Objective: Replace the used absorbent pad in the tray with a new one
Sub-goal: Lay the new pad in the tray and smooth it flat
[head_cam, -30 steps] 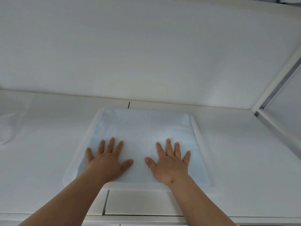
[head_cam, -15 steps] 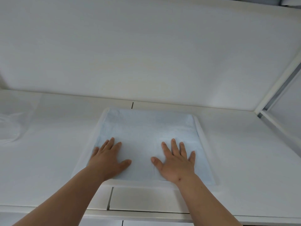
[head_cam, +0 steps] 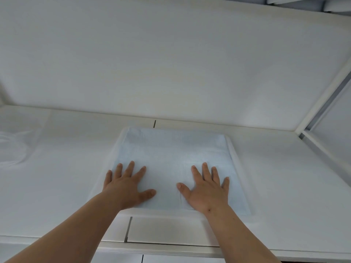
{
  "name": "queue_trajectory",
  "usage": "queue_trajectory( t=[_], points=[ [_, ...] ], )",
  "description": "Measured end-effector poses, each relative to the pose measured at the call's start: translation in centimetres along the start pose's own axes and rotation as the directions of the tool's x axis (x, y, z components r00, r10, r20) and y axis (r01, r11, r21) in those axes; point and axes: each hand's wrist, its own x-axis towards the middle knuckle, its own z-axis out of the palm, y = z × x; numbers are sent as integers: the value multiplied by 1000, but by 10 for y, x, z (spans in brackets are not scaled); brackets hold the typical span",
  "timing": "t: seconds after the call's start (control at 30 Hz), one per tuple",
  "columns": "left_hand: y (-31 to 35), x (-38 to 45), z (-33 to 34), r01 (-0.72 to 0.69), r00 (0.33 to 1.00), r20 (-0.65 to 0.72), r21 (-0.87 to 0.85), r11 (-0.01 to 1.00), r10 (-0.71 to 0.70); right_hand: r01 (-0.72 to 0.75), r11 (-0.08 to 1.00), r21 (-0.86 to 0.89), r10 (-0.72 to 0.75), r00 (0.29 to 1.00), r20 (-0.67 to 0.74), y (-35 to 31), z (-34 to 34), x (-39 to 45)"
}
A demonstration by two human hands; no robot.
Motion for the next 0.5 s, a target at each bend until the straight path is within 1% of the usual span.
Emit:
queue_trajectory(
  t=[0.23, 0.33, 0.4, 0.5],
  points=[
    [0, -4, -5, -19, 1000, 3, -17, 1000, 19, 7, 1000, -7, -7, 1000, 2, -1, -4, -3],
    [-4, -8, -15, 22, 999, -31, -56, 998, -24, 13, 1000, -1, -13, 999, -30, 0, -9, -9],
    [-7, -10, -16, 33, 999, 2, -61, 998, -33, 9, 1000, 4, -9, 1000, -23, 2, -11, -13],
    [-8, -11, -8, 13, 996, 84, -16, 1000, -12, -15, 1000, 11, 14, 999, 37, 5, -8, -16]
  ],
)
